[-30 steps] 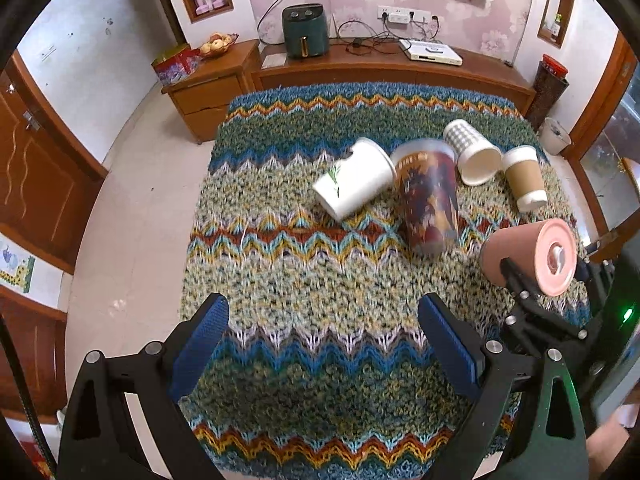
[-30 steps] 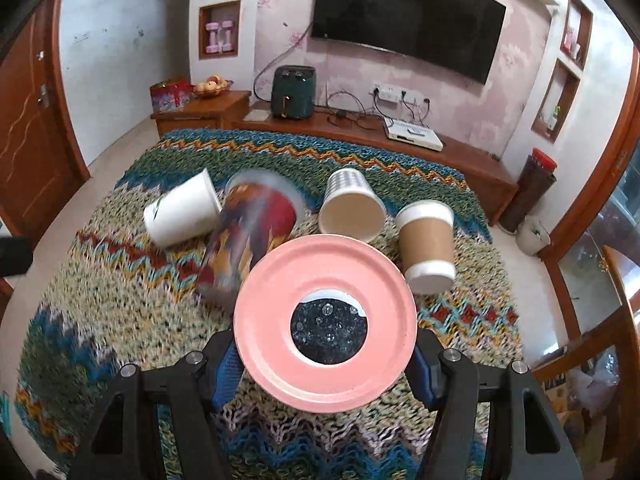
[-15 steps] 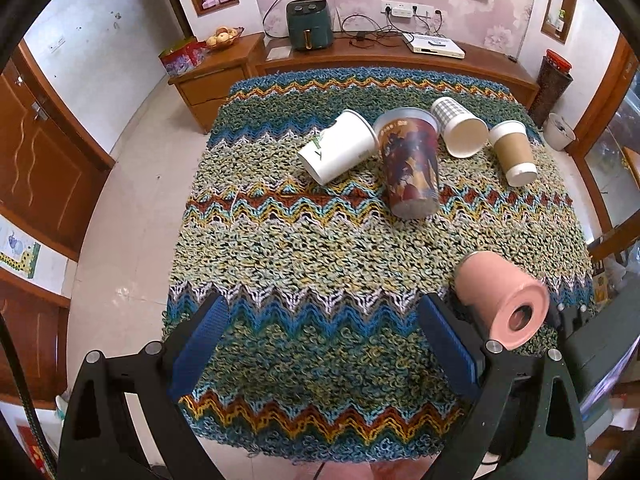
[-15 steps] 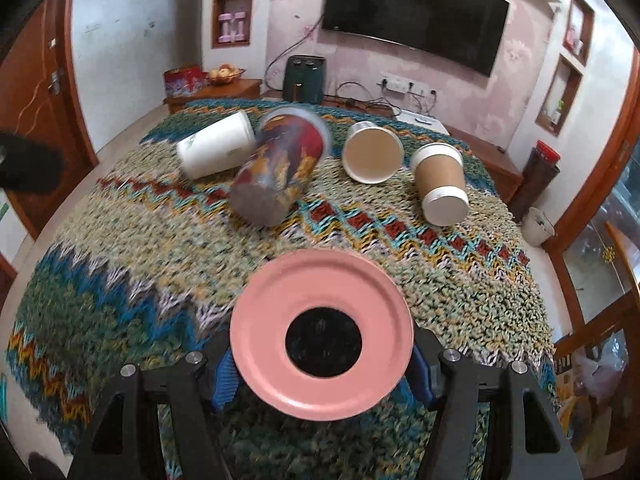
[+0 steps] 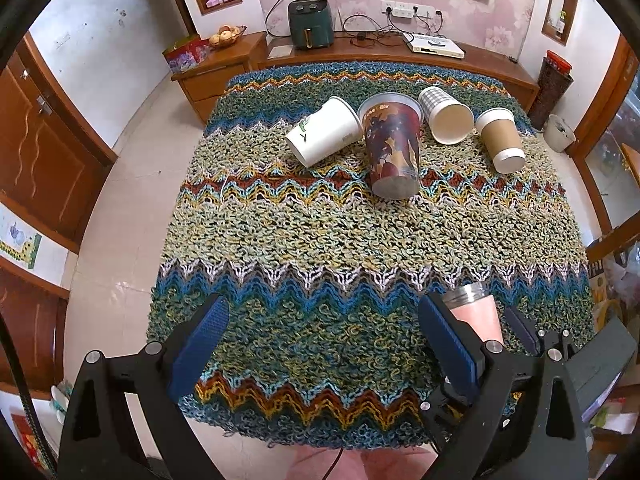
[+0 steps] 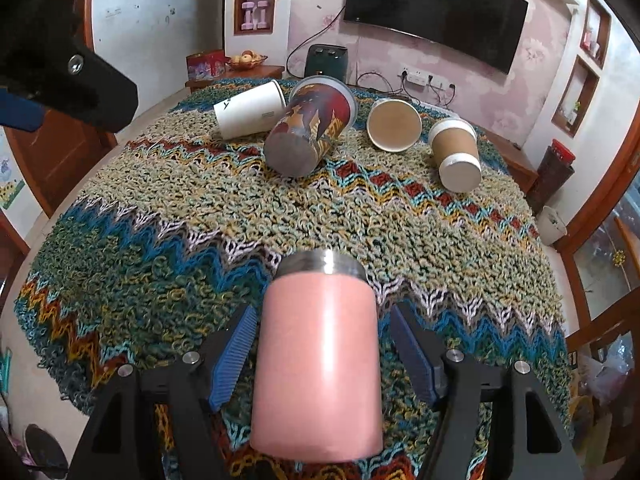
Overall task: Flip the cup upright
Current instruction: 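Lift the pink tumbler with the right gripper and turn it sideways, then close the left gripper on the pink tumbler while the right gripper opens and releases it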
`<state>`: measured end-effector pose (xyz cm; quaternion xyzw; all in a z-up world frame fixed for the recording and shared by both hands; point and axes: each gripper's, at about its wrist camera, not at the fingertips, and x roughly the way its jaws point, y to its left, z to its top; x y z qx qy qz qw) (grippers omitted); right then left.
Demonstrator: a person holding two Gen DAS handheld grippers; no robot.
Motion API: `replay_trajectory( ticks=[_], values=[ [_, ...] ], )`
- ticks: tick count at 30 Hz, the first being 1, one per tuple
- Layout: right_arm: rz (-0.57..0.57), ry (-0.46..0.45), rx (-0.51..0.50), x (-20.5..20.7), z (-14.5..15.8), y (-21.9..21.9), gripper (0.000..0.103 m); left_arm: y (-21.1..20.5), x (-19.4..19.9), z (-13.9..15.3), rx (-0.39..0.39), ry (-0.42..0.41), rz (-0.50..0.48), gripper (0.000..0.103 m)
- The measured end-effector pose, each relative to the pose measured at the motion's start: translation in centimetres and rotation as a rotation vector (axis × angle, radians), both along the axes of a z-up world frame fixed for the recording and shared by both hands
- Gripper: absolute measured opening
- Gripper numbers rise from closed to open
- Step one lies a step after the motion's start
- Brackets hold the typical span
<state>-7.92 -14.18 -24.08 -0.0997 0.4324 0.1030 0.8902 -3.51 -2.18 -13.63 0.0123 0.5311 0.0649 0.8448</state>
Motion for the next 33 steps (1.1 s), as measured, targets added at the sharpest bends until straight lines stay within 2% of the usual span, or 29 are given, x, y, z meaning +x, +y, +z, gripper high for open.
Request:
replay_trajectory(
  ticks=[19, 33],
  values=[
    [0.01, 0.1, 0.162, -1.5, 1.1, -3.3, 0.07, -0.8, -2.3, -0.8, -0.041, 0.024, 0.048, 0.097],
    [0.004, 0.111, 0.191, -2.5, 3.8, -4.9, 0.07, -1.8, -2.1, -0.4, -0.11, 0.06, 0.039, 0.097]
  ],
)
